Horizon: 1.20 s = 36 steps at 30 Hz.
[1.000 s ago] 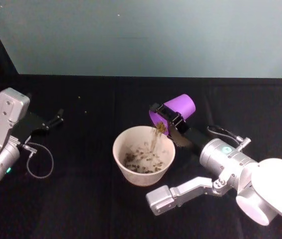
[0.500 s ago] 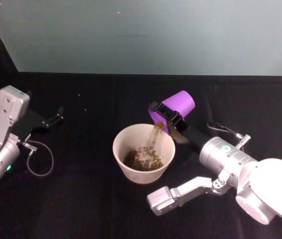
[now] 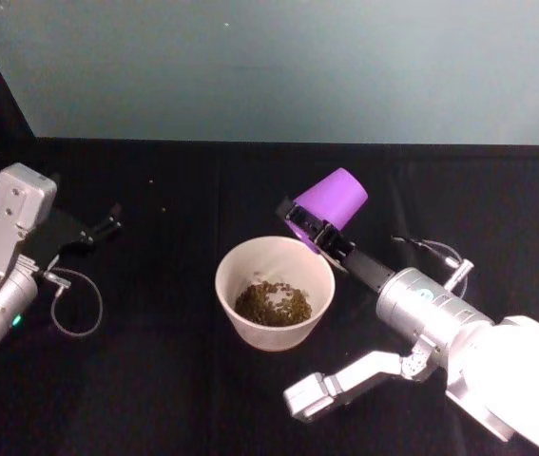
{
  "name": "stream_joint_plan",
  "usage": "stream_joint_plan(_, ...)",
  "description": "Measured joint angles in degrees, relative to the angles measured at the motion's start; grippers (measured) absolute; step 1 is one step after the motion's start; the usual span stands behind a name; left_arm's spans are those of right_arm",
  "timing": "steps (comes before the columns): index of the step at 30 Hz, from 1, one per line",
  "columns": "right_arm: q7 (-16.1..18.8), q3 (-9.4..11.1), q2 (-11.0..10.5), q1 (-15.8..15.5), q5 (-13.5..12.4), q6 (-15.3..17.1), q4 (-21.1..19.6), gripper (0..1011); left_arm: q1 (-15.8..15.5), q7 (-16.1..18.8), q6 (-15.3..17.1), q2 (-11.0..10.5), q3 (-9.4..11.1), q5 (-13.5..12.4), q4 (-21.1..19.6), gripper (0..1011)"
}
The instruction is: Pick up the cup and pour the mung beans from the cup into the bowl.
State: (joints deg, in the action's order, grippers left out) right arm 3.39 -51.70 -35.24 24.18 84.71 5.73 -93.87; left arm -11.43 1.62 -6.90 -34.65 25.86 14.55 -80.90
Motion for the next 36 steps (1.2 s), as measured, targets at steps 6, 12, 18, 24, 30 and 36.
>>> stream_joint_plan(6,-0.6,-2.0,-0.4,0.6,4.7,2.2,0.0,756,0.0,0.0,0.0,0.0,0.0,0.0,0.0,1011)
stream_joint_plan(12,-2.4,-2.0,-0.4,0.3,4.2,2.8,0.1,756,0.0,0.0,0.0,0.0,0.0,0.0,0.0,1011)
stream_joint_plan(18,-7.4,2.1,-0.2,-2.4,-5.9,1.1,0.1,756,0.0,0.0,0.0,0.0,0.0,0.0,0.0,1011)
stream_joint_plan(24,-14.1,10.0,-0.1,-6.9,-25.6,-6.2,0.6,756,0.0,0.0,0.0,0.0,0.0,0.0,0.0,1011)
stream_joint_plan(30,-16.0,18.2,1.6,-11.3,-48.5,-16.1,3.9,756,0.0,0.0,0.0,0.0,0.0,0.0,0.0,1011)
stream_joint_plan(36,-8.2,24.6,4.1,-14.6,-73.5,-23.2,7.3,756,0.0,0.0,0.0,0.0,0.0,0.0,0.0,1011)
